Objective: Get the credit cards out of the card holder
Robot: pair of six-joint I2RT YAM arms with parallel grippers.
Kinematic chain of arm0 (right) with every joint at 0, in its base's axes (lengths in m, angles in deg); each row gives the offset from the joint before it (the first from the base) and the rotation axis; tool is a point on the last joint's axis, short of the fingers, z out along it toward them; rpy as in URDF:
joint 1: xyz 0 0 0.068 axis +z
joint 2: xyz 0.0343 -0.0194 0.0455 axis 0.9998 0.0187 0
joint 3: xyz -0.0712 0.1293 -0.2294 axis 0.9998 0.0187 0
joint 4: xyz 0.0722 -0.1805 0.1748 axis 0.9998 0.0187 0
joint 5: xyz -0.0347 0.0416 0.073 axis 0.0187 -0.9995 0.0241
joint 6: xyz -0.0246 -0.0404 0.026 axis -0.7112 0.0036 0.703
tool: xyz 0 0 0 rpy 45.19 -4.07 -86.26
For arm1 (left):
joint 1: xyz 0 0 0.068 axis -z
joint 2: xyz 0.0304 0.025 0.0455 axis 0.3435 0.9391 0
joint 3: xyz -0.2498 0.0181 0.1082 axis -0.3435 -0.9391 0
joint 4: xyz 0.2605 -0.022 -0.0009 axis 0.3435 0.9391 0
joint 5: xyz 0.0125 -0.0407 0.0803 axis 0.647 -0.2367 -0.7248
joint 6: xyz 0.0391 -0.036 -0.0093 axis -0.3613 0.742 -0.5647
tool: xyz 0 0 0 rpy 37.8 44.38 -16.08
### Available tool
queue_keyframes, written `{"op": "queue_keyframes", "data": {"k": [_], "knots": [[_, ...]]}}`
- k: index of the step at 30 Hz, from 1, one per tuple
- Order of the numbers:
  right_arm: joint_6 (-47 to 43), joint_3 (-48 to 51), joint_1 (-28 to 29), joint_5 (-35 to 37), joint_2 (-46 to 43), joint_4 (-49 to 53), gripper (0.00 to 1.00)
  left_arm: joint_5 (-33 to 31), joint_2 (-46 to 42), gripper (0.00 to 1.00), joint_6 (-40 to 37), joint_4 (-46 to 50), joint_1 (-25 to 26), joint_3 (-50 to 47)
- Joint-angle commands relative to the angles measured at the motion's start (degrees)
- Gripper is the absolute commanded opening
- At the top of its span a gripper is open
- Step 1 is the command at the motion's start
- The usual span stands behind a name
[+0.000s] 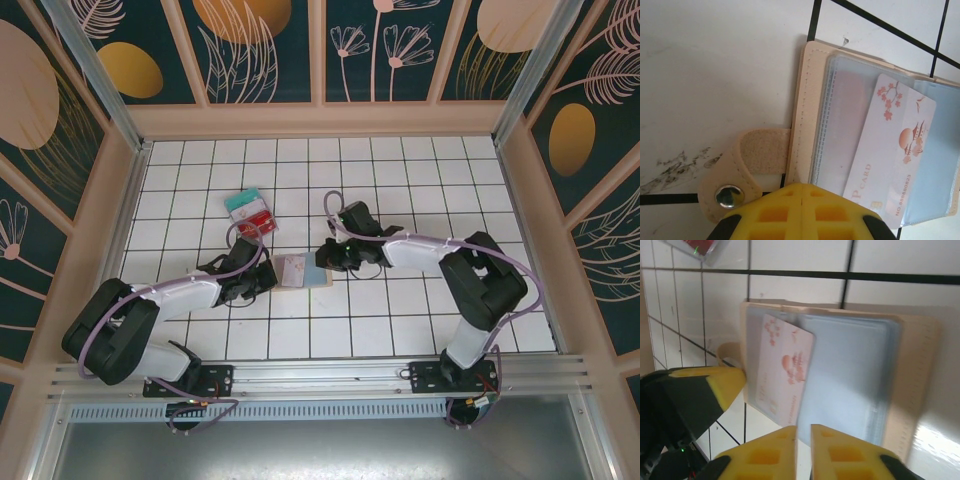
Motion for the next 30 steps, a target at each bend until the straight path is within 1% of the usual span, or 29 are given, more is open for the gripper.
{"op": "queue_keyframes", "data": {"k": [1,8,16,23,28,30], "knots": [[0.82,-3.19,1.35,-0.71,3.25,-0.82,0.18,-0.52,-0.88,0.0,-1.37,1.67,-0.19,1.46],[1.41,-6.03,2.2,-0.84,7.99,-0.5,0.23,-0.43,0.53,0.0,-3.03,1.65,-0.19,3.88],[1.32,-7.18,2.5,-0.74,10.61,-0.76,0.23,1.08,3.64,0.0,-2.31,-0.08,-0.22,2.1],[1.23,-8.18,2.96,-1.36,11.73,-1.15,0.24,2.19,4.04,0.0,-1.58,-1.02,-0.18,0.85],[1.14,-8.89,3.08,-1.62,12.26,-1.2,0.21,2.39,3.76,0.0,-1.55,-1.09,-0.16,0.96],[1.06,-9.07,3.16,-1.63,12.44,-1.07,0.16,2.46,3.77,0.0,-1.47,-1.11,-0.18,1.0]]}}
